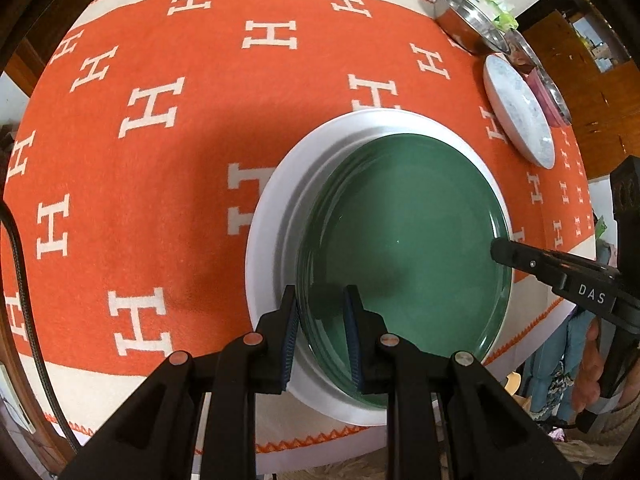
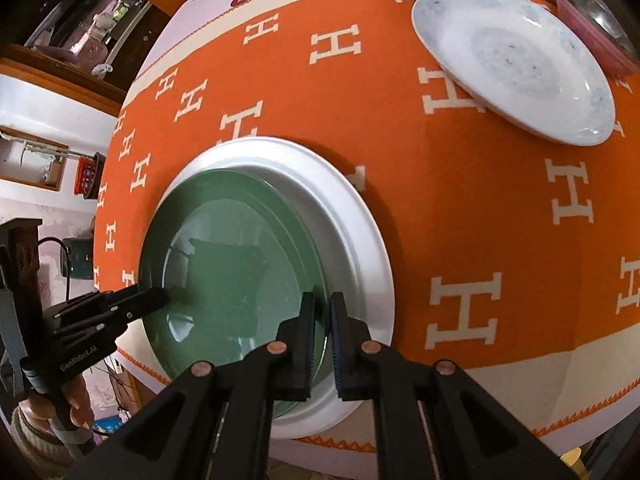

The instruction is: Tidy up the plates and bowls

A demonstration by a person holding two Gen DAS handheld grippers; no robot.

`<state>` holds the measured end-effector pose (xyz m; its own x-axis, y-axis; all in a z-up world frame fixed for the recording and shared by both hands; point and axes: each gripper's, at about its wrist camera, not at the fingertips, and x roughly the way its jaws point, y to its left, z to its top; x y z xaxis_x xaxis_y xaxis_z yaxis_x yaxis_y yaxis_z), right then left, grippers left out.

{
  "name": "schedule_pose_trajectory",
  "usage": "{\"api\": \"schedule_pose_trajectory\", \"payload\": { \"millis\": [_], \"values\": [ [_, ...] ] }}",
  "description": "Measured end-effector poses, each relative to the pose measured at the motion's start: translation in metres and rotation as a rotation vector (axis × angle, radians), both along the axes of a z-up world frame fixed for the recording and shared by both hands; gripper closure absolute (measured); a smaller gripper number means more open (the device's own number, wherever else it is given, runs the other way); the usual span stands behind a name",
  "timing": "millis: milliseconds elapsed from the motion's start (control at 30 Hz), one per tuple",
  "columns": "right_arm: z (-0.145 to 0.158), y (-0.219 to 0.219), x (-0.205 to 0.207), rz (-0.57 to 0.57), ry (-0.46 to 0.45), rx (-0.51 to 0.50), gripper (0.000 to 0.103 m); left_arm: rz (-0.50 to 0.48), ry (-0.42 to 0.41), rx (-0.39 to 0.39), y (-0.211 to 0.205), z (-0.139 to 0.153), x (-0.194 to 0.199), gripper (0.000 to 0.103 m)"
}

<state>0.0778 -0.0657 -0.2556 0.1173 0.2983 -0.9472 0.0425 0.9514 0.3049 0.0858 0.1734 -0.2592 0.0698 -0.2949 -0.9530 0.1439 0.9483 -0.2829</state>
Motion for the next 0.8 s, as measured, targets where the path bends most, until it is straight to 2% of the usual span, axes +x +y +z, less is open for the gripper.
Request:
{"api": "schedule_pose_trajectory", "payload": {
  "millis": [200,300,367,467,567,633,800],
  "values": [
    [-0.008,0.002,0.001,0.008,0.011,-0.019,0.094,0.001,-0.01,0.004,-0.005,-0.003,0.001,0.084],
    [-0.008,0.002,0.002,0.011,0.009,-0.022,0.093,0.009,-0.007,-0.004,-0.008,-0.005,0.002,0.079],
    [-0.008,0.003,0.002,0.015,0.014,-0.026,0.092,0.008,-0.004,-0.017,-0.012,-0.005,0.003,0.067],
    [-0.006,0.008,0.003,0.031,0.018,-0.06,0.092,-0.003,-0.01,-0.023,-0.02,-0.004,0.003,0.056],
    [0.0,0.016,0.003,0.069,-0.007,-0.115,0.09,-0.025,-0.018,-0.008,-0.029,-0.002,0.002,0.048],
    [0.006,0.019,0.002,0.087,-0.03,-0.137,0.084,-0.029,-0.022,-0.004,-0.03,0.0,0.002,0.044],
    [0.019,0.024,0.001,0.111,-0.079,-0.138,0.079,-0.037,-0.073,0.01,-0.036,0.014,0.003,0.032]
  ]
}}
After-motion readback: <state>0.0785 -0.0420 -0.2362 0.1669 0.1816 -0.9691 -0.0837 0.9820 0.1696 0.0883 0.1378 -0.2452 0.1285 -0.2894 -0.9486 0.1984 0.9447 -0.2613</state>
